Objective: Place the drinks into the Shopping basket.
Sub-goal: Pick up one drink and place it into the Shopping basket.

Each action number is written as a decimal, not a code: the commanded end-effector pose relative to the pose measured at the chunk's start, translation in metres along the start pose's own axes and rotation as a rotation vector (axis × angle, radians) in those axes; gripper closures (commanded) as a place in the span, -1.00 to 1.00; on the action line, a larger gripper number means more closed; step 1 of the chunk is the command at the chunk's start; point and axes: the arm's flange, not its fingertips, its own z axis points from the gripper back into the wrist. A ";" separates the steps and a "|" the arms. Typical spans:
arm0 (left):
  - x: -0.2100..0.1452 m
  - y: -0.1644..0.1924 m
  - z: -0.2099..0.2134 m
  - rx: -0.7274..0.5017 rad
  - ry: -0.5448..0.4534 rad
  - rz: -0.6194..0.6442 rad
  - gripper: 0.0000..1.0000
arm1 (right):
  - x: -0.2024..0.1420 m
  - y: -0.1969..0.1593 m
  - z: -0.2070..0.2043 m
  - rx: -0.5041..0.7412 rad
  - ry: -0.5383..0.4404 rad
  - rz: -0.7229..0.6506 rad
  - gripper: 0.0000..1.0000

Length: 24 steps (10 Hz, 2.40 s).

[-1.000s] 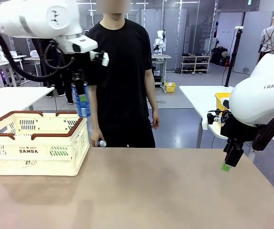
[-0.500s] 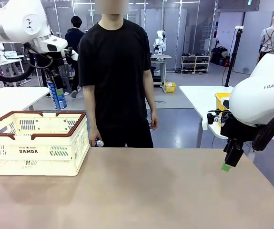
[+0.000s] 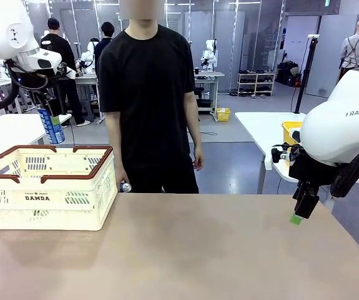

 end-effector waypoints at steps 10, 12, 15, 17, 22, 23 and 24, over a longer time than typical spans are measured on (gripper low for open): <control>-0.002 0.008 -0.026 -0.064 0.027 0.018 -0.20 | 0.000 -0.001 0.001 0.002 0.002 0.001 -1.00; 0.000 0.019 -0.051 -0.024 0.040 0.032 -0.20 | 0.000 -0.001 0.001 0.002 0.002 0.001 -1.00; -0.011 0.025 -0.088 -0.064 0.042 0.049 -0.20 | 0.000 -0.001 0.001 0.002 0.002 0.001 -1.00; -0.023 0.026 -0.116 -0.117 0.040 0.059 -0.20 | 0.000 -0.001 0.001 0.002 0.002 0.001 -1.00; -0.053 0.016 -0.161 -0.175 0.015 0.069 -0.20 | 0.000 -0.001 0.001 0.002 0.002 0.001 -1.00; -0.056 0.018 -0.170 -0.148 0.022 0.070 -0.20 | 0.000 -0.001 0.001 0.002 0.002 0.001 -1.00; -0.057 0.019 -0.179 -0.155 0.032 0.064 -0.20 | 0.000 -0.001 0.001 0.002 0.002 0.001 -1.00</control>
